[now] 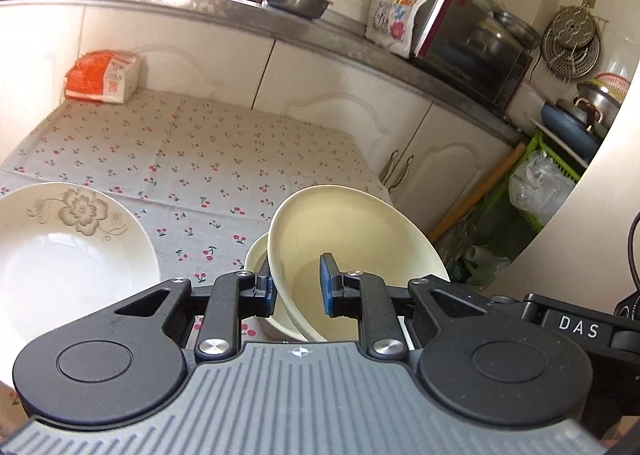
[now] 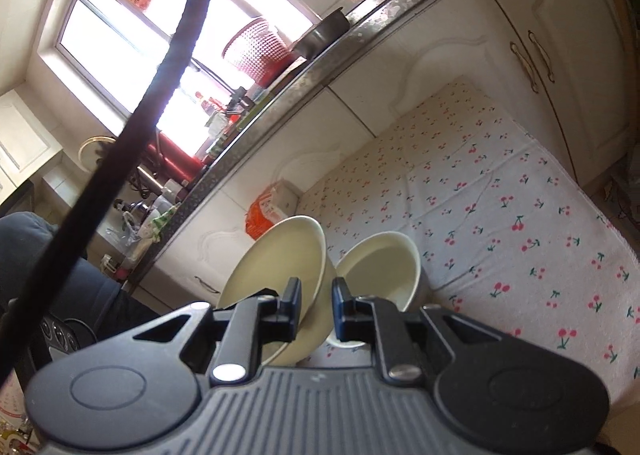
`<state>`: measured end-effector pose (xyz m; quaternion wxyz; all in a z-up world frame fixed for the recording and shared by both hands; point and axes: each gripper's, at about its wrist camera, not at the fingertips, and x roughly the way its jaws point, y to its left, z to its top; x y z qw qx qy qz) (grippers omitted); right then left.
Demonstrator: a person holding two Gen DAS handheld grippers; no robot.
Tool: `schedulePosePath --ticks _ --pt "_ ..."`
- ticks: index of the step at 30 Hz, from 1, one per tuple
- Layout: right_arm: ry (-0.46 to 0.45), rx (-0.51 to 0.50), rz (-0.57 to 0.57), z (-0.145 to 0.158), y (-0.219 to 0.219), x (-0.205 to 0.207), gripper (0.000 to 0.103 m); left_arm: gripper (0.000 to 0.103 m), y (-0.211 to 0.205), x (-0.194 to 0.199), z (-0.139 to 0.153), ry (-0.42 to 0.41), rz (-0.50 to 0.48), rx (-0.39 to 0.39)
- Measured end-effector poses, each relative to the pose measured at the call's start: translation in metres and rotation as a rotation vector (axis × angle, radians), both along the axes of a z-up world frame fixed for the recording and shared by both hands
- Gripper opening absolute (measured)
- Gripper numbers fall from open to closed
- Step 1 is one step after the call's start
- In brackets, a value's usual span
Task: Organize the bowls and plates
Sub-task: 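Lift and carry the smaller cream bowl with both grippers toward the nested bowls, then lower the smaller cream bowl into the larger cream bowl and open both grippers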
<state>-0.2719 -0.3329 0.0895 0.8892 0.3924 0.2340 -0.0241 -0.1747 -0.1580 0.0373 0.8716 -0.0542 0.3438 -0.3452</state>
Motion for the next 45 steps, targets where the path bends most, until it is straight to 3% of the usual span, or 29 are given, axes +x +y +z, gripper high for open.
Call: schedulePosePath --ticks 17,28,34,38,40,42,45 --pt "0.068 0.004 -0.051 -0.035 -0.022 0.034 0.014 0.02 -0.034 0.042 -0.038 0.065 0.0 0.071" --pt "0.082 0.008 -0.032 -0.038 -0.021 0.034 0.016 0.02 -0.036 0.041 -0.04 0.053 -0.006 0.085" --pt "0.085 0.018 -0.03 -0.04 -0.018 0.033 0.018 0.026 -0.036 0.036 -0.037 0.038 -0.005 0.09" --pt "0.085 0.027 -0.037 -0.039 -0.018 0.031 0.021 0.032 -0.033 0.033 -0.035 0.031 -0.004 0.088" --pt "0.078 0.027 -0.042 -0.037 -0.018 0.028 0.027 0.038 -0.031 0.032 -0.033 0.028 -0.007 0.084" --pt "0.073 0.02 -0.048 -0.034 -0.017 0.026 0.043 0.058 -0.029 0.029 -0.031 0.018 -0.005 0.083" --pt "0.066 0.006 -0.055 -0.03 -0.016 0.022 0.045 0.068 -0.024 0.027 -0.027 0.004 0.002 0.085"
